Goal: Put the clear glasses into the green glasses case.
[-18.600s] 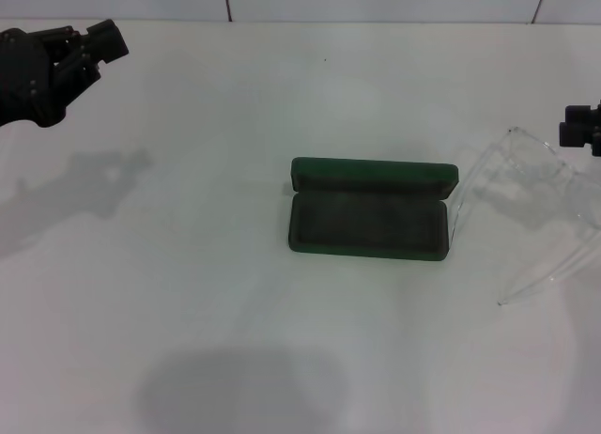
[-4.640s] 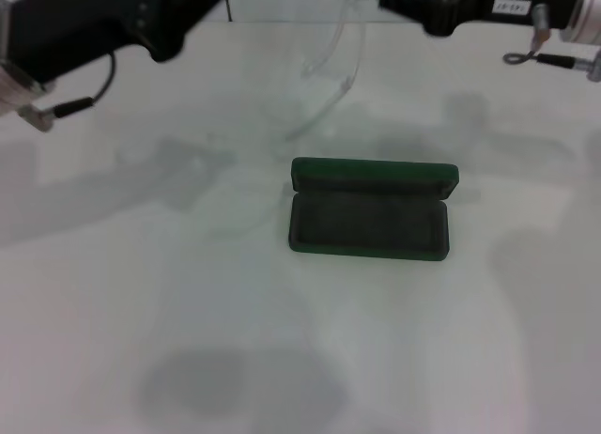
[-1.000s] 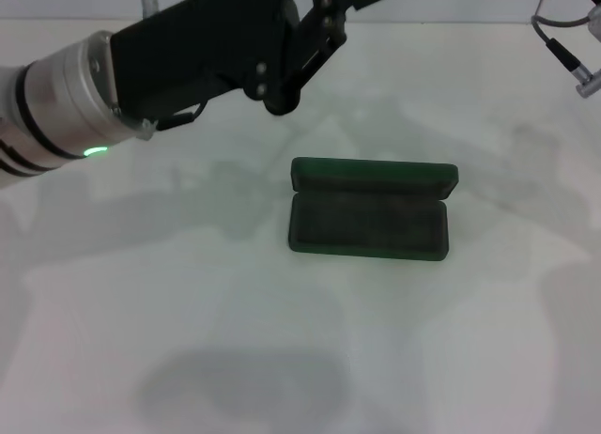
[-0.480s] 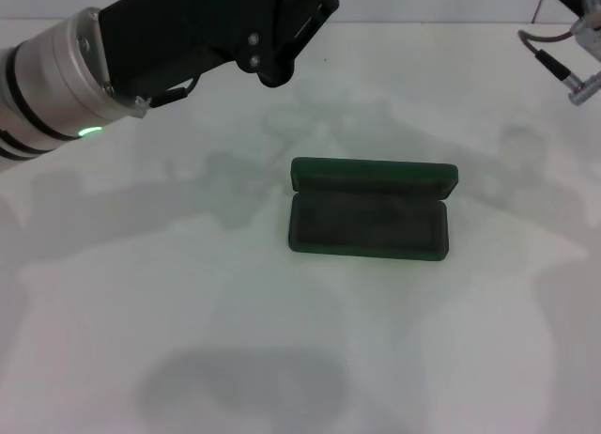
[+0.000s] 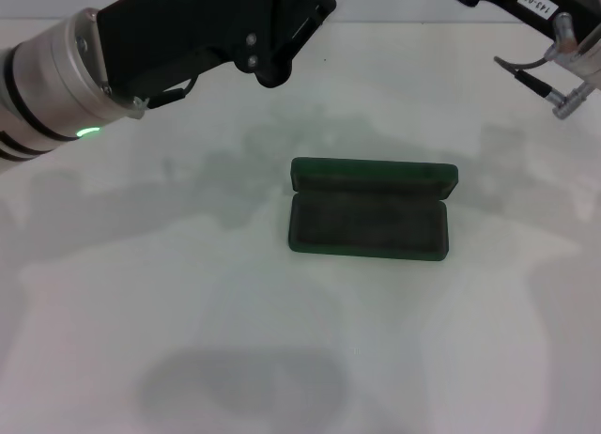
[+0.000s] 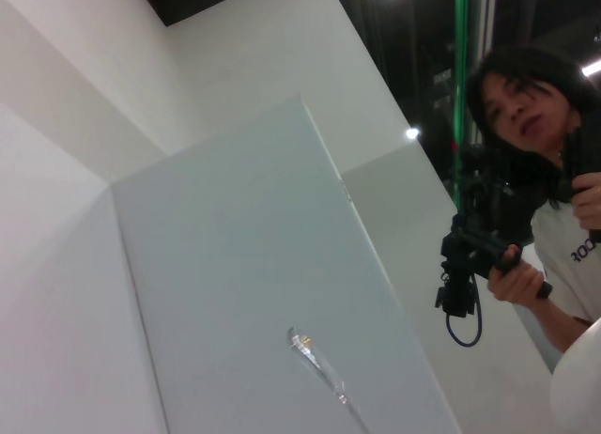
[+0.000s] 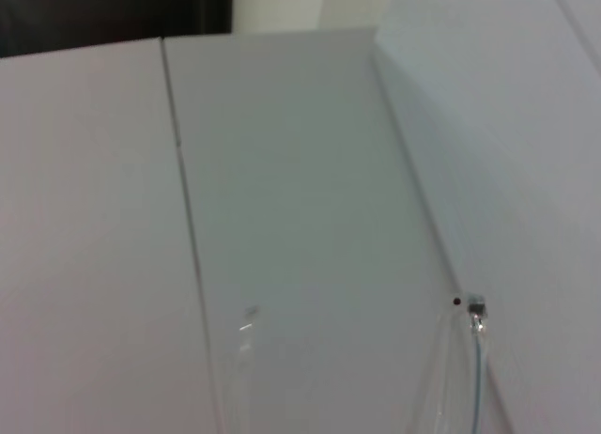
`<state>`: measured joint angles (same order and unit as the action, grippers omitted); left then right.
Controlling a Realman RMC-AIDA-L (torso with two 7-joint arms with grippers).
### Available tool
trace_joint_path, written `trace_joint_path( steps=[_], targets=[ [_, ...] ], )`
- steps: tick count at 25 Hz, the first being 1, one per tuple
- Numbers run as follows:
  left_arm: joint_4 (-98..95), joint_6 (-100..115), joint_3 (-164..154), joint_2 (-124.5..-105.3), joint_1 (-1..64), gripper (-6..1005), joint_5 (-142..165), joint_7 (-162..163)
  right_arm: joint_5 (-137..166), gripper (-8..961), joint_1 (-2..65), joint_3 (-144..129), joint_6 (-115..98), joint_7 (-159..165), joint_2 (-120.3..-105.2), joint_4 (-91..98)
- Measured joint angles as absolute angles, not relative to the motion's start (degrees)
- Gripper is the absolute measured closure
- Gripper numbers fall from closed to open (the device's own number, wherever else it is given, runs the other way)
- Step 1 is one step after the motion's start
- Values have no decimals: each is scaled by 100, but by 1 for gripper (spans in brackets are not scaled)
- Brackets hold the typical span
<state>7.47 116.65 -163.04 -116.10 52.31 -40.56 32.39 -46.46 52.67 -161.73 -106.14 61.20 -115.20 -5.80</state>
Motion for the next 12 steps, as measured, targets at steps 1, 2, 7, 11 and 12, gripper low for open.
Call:
trace_joint_path(
  steps=[1, 2, 7, 11, 12],
  targets=[
    [747, 11664, -16304, -11610, 5224, 929, -4056, 3241, -4577, 898, 5284, -16173, -10632, 6119, -11516, -582],
    [747, 11663, -16304, -11610, 5218, 929, -4056, 3242, -4498, 898, 5305, -16172, -10645, 6117, -11512, -586],
    [747, 11662, -16304, -11610, 5201, 928, -4038, 3248, -4166, 898, 5400, -16172, -10699, 6069, -11506, -589],
    [747, 11662, -16304, -11613, 5184, 927, -4031, 3251, -4060, 898, 5421, -16153, -10739, 5986, -11515, -589],
    [747, 11663, -16304, -11613, 5169, 927, -4031, 3251, -4087, 897, 5400, -16143, -10742, 5967, -11517, -589]
  ],
)
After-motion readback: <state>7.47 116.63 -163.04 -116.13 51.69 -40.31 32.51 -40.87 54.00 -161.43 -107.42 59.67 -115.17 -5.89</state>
